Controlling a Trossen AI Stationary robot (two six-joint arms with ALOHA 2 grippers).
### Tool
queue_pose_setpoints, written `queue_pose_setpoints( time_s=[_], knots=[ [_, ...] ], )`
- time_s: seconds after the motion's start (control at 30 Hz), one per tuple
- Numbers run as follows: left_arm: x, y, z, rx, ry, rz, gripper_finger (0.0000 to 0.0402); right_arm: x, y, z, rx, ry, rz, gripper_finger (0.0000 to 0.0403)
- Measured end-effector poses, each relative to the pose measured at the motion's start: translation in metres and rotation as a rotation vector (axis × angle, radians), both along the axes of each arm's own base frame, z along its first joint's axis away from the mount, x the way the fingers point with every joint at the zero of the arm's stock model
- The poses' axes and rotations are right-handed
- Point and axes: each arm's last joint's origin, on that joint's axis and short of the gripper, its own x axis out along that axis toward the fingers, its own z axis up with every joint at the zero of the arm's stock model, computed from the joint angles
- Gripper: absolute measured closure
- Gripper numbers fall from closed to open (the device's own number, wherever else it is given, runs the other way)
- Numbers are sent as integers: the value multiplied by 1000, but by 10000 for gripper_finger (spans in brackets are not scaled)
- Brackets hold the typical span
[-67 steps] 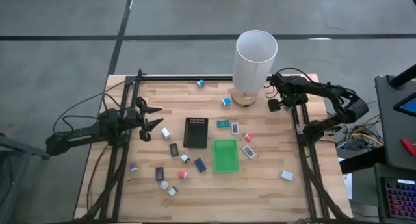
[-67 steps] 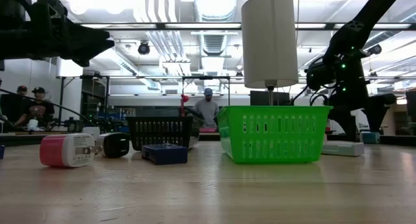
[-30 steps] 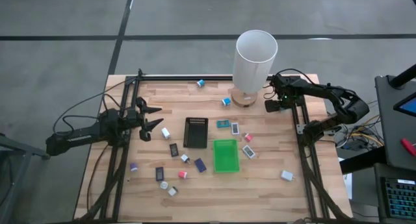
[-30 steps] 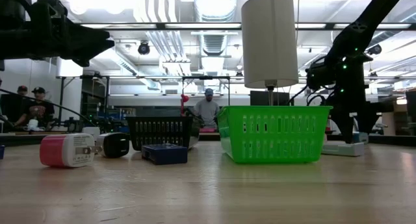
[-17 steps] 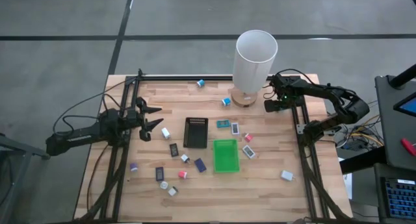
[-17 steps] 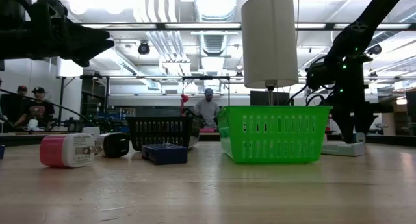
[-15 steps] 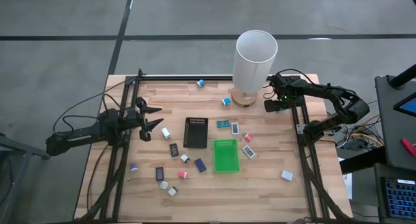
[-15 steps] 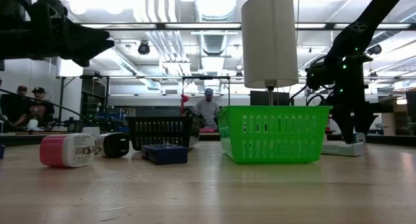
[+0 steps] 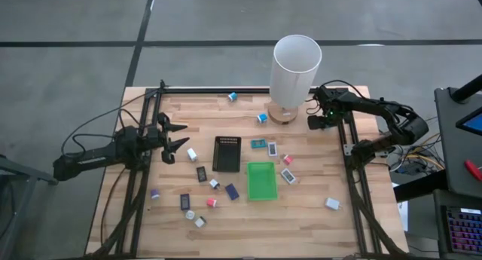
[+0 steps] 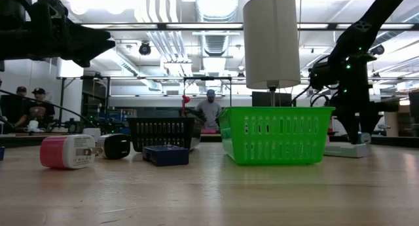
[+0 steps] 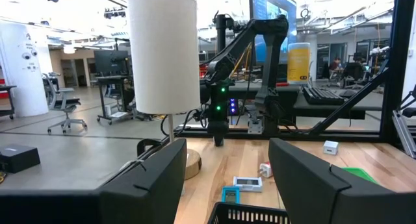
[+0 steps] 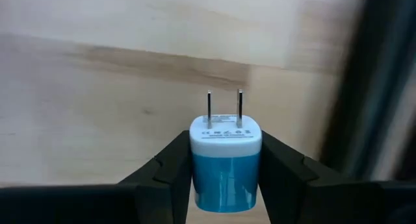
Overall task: Pick & Place Office items
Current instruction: Put the bottom right blue charger adapter into the green bin
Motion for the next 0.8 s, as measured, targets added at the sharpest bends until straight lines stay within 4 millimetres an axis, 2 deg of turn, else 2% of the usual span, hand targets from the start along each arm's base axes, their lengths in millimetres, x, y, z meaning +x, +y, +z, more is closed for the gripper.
queue_pose_setpoints(
  time_s=[0.37, 0.8],
  knots=[
    [0, 0, 0, 0, 0, 0, 176, -10, 16, 30, -65, -54, -2, 273],
    [0, 0, 0, 0, 0, 0, 177, -30, 51, 68, -143, -203, 34, 272]
  ],
)
